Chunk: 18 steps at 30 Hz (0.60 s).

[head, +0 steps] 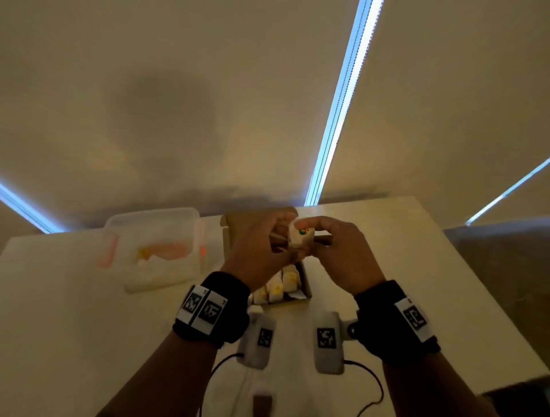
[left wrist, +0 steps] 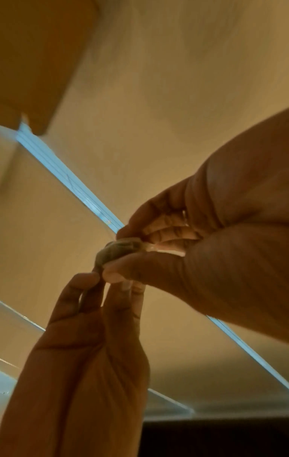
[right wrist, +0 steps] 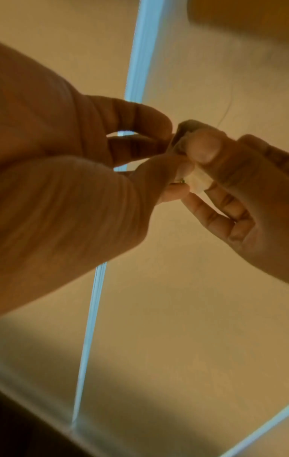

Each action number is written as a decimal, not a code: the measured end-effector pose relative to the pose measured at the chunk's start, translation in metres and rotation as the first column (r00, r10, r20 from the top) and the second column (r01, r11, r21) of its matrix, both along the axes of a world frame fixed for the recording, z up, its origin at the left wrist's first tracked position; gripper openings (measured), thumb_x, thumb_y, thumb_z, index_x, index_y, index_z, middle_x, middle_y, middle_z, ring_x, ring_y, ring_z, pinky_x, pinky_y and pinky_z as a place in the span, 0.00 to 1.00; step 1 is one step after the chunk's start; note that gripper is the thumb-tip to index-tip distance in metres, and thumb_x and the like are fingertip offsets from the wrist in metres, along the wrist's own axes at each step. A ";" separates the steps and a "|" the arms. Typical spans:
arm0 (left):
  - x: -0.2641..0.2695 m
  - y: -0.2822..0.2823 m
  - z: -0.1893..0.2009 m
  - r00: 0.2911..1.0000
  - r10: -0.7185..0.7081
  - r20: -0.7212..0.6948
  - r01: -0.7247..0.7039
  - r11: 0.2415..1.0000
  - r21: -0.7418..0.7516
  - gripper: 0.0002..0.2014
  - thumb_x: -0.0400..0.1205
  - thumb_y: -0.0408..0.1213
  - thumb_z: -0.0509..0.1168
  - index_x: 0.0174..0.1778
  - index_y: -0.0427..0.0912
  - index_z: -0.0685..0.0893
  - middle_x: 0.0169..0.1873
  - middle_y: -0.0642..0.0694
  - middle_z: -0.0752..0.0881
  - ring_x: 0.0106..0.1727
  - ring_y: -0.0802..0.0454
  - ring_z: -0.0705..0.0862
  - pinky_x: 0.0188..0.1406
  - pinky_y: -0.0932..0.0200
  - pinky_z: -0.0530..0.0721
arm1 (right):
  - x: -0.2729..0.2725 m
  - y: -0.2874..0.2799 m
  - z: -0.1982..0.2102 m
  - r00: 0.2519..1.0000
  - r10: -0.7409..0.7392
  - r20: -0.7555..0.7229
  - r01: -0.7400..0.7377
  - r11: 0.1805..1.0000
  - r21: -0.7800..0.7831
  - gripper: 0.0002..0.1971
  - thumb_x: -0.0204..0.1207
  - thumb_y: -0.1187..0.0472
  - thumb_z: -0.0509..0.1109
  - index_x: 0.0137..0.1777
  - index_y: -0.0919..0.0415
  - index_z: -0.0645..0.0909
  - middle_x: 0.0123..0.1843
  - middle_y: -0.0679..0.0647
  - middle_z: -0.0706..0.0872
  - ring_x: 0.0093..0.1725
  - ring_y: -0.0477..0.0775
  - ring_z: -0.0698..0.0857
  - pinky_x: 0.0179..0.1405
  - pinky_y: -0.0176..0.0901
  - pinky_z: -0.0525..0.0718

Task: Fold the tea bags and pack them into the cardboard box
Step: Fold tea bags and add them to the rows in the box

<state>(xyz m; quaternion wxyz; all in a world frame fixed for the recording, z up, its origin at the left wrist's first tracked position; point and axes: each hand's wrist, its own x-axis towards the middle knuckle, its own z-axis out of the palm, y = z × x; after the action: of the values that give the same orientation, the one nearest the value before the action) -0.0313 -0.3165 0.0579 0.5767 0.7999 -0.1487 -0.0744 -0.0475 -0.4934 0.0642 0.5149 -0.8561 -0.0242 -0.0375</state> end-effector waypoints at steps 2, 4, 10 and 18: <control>-0.007 -0.004 -0.033 0.995 -0.018 -0.094 0.021 0.999 0.037 0.23 0.77 0.38 0.80 0.66 0.54 0.81 0.51 0.55 0.90 0.51 0.63 0.90 0.49 0.69 0.87 | -0.008 -0.006 -0.035 0.998 -0.020 -0.059 0.016 0.998 -0.065 0.20 0.71 0.74 0.76 0.54 0.49 0.91 0.55 0.41 0.92 0.53 0.41 0.90 0.54 0.39 0.90; -0.014 -0.008 -0.064 0.988 -0.006 -0.154 0.023 0.994 0.107 0.23 0.77 0.38 0.80 0.67 0.51 0.81 0.53 0.51 0.91 0.51 0.60 0.91 0.52 0.61 0.90 | -0.017 -0.009 -0.066 0.992 -0.029 -0.121 0.017 0.995 -0.101 0.20 0.70 0.74 0.77 0.53 0.48 0.91 0.55 0.42 0.92 0.50 0.43 0.91 0.47 0.32 0.88; -0.017 -0.010 -0.135 0.981 0.061 -0.183 0.011 0.930 0.368 0.15 0.81 0.38 0.74 0.63 0.49 0.85 0.48 0.51 0.90 0.49 0.52 0.88 0.53 0.51 0.88 | -0.040 -0.023 -0.123 0.976 -0.106 -0.192 0.079 0.987 -0.140 0.20 0.72 0.75 0.76 0.57 0.50 0.90 0.57 0.46 0.92 0.48 0.42 0.90 0.41 0.18 0.80; 0.011 -0.043 -0.184 0.978 -0.151 -0.140 0.205 0.634 0.746 0.13 0.86 0.41 0.68 0.66 0.49 0.88 0.64 0.42 0.83 0.66 0.40 0.81 0.63 0.48 0.79 | -0.049 -0.046 -0.146 0.956 -0.223 -0.193 0.227 0.974 -0.003 0.21 0.74 0.76 0.74 0.58 0.49 0.90 0.58 0.44 0.91 0.52 0.41 0.91 0.40 0.20 0.81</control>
<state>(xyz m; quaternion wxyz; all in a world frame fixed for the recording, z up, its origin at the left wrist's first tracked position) -0.0205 -0.3591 -0.1258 0.1853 0.9455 -0.1637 -0.2118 -0.0962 -0.5392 -0.0816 0.5154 -0.8479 0.1235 -0.0131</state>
